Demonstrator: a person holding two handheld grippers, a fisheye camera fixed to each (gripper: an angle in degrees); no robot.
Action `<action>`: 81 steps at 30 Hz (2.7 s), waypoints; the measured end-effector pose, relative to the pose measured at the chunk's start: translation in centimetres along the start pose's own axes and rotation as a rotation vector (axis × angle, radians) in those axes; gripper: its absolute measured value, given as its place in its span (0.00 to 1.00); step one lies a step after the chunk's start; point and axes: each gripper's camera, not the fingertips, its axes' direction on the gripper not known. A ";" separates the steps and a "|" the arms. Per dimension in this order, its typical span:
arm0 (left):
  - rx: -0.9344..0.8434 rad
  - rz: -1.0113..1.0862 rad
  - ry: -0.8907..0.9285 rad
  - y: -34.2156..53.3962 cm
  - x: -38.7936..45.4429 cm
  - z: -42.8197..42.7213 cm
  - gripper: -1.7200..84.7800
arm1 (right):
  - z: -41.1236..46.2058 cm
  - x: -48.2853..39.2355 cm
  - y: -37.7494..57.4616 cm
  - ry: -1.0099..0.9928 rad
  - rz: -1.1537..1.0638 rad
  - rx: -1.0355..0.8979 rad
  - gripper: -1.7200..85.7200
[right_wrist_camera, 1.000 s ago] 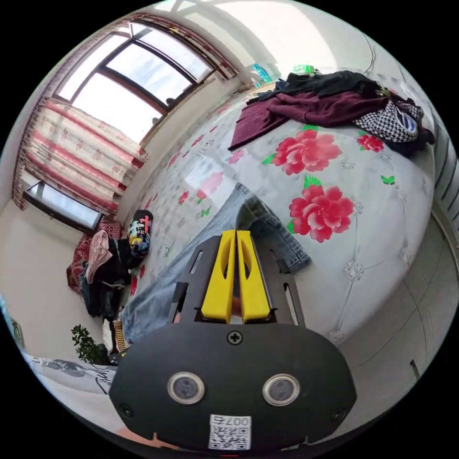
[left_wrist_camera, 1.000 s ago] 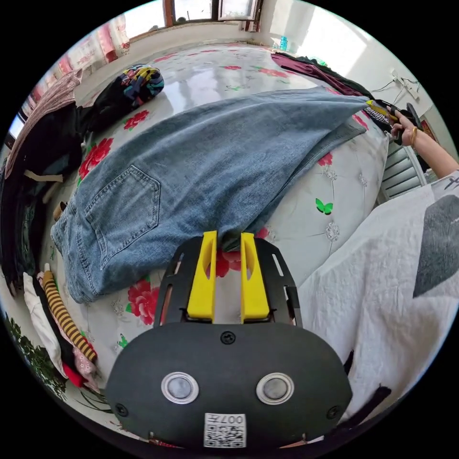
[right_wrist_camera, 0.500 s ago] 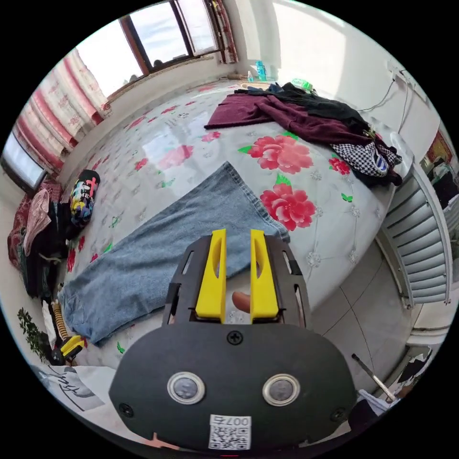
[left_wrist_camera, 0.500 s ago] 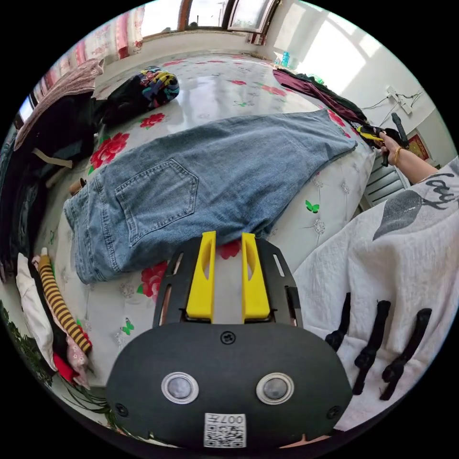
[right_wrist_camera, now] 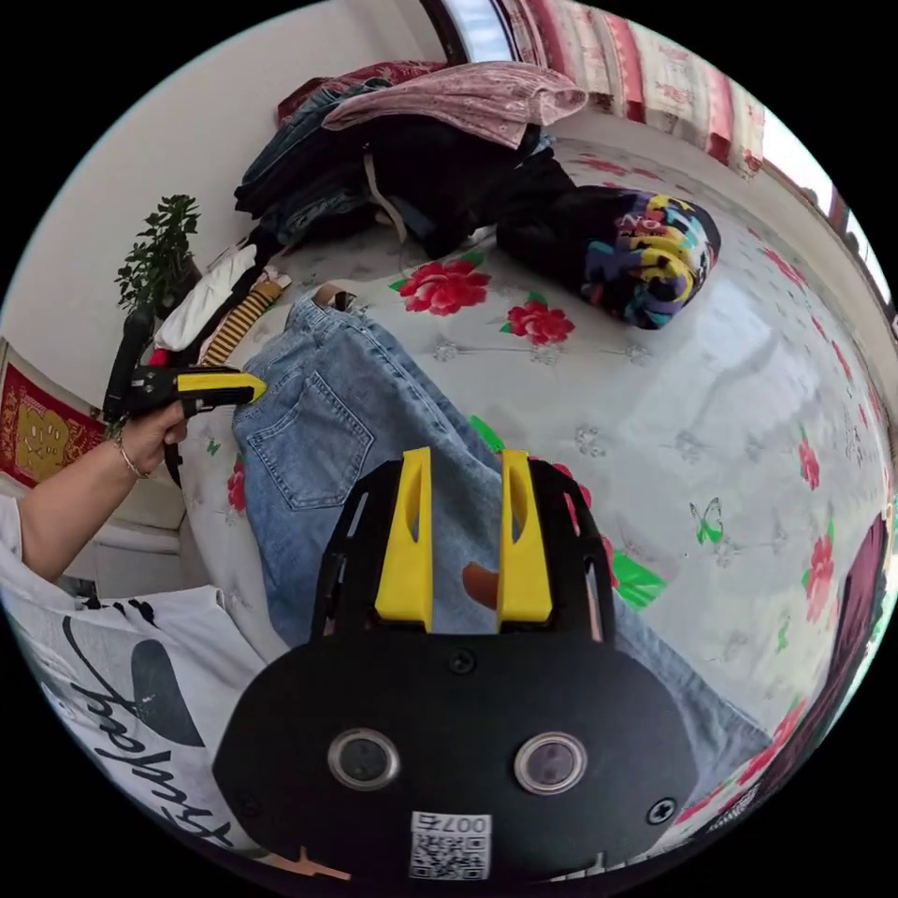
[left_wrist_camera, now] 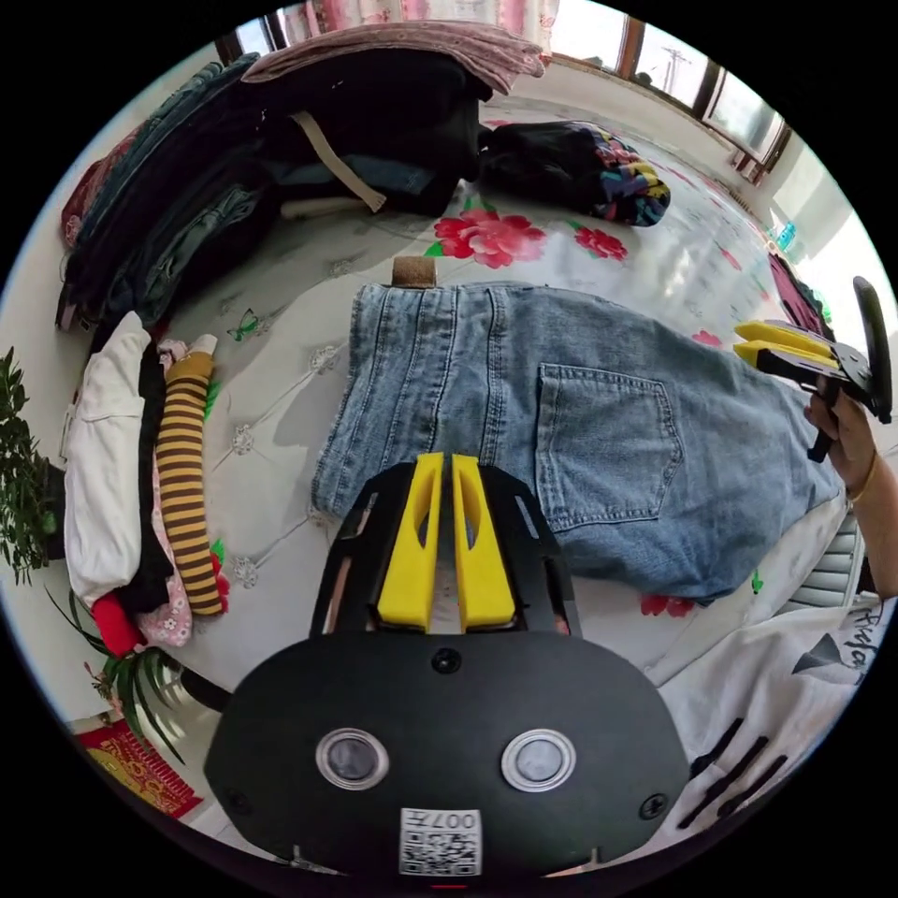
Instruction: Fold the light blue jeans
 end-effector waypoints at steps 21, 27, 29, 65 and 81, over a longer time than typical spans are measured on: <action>0.017 0.108 -0.123 -4.8 -0.9 -2.5 0.01 | 7.1 0.4 -4.5 -0.164 0.013 0.040 0.04; 0.067 0.014 -0.081 -4.0 -2.5 -7.1 0.01 | 5.3 -3.5 5.0 -0.393 -0.003 -0.023 0.07; 0.129 0.002 -0.065 -2.5 -2.7 -9.9 0.01 | 5.6 -5.3 8.6 -0.453 0.003 -0.071 0.08; 0.084 -0.405 0.255 -5.2 -18.2 -15.2 0.08 | -2.6 6.8 22.1 -0.398 0.314 -0.025 0.06; 0.068 -0.671 0.321 -1.1 -20.4 -17.6 0.11 | -18.1 24.1 58.2 -0.031 1.515 0.809 0.12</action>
